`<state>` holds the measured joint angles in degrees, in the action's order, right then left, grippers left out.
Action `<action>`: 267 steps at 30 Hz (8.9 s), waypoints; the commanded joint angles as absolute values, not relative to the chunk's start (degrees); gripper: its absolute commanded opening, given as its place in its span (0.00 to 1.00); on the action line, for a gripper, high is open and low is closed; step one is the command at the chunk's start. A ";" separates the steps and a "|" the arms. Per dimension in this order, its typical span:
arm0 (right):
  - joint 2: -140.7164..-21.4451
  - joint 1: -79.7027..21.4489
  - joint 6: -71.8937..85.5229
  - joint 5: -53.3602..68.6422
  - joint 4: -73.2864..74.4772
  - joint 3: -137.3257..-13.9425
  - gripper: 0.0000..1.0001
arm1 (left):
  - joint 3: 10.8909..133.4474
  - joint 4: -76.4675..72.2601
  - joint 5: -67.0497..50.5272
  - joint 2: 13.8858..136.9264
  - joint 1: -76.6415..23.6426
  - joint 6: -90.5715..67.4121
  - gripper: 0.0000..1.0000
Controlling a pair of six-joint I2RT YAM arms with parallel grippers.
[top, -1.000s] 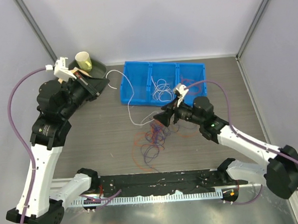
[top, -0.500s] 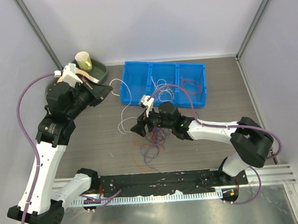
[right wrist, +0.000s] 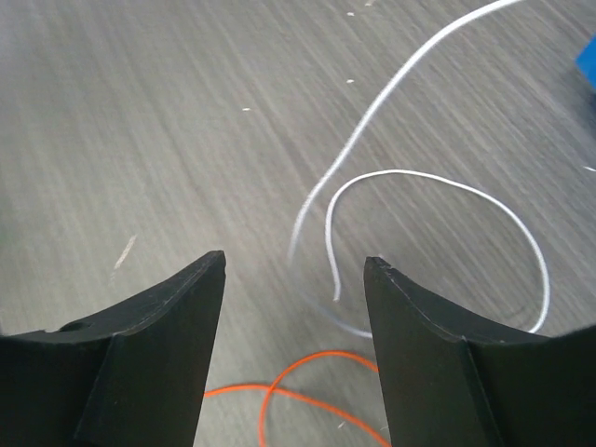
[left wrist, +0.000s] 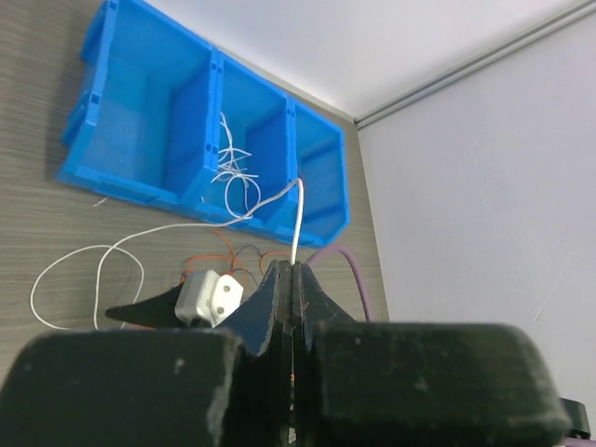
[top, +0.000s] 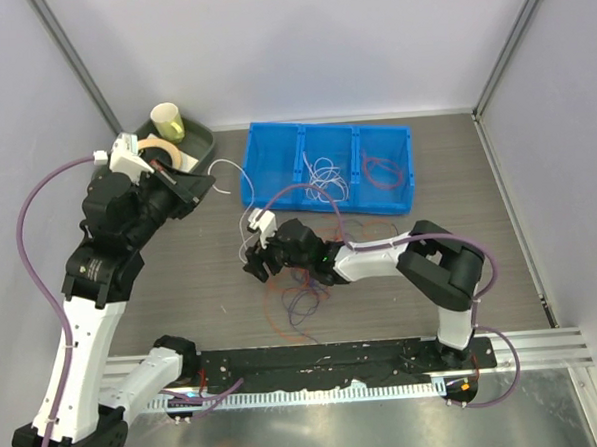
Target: Untangle the cables
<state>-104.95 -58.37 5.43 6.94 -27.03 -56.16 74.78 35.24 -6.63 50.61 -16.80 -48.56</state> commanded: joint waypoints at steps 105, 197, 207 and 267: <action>-101.33 -54.14 21.27 -21.08 17.14 -71.71 0.55 | 39.82 37.44 -13.01 54.85 -17.67 -46.58 1.00; -61.00 -55.11 19.95 -33.93 3.69 -88.06 0.01 | 46.23 -13.88 -8.28 76.63 -47.89 -40.53 1.00; -62.31 -55.11 20.13 -35.42 3.78 -91.58 0.01 | 46.40 -27.69 -7.30 86.73 -51.94 -34.63 0.98; -98.88 -55.11 18.45 8.61 -47.27 -45.01 0.17 | 89.74 16.00 23.29 64.07 -40.43 -24.96 0.00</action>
<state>-99.83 -54.92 13.80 4.40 -38.11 -44.71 90.30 16.25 21.78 65.84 -40.49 -25.30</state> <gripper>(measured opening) 0.511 0.024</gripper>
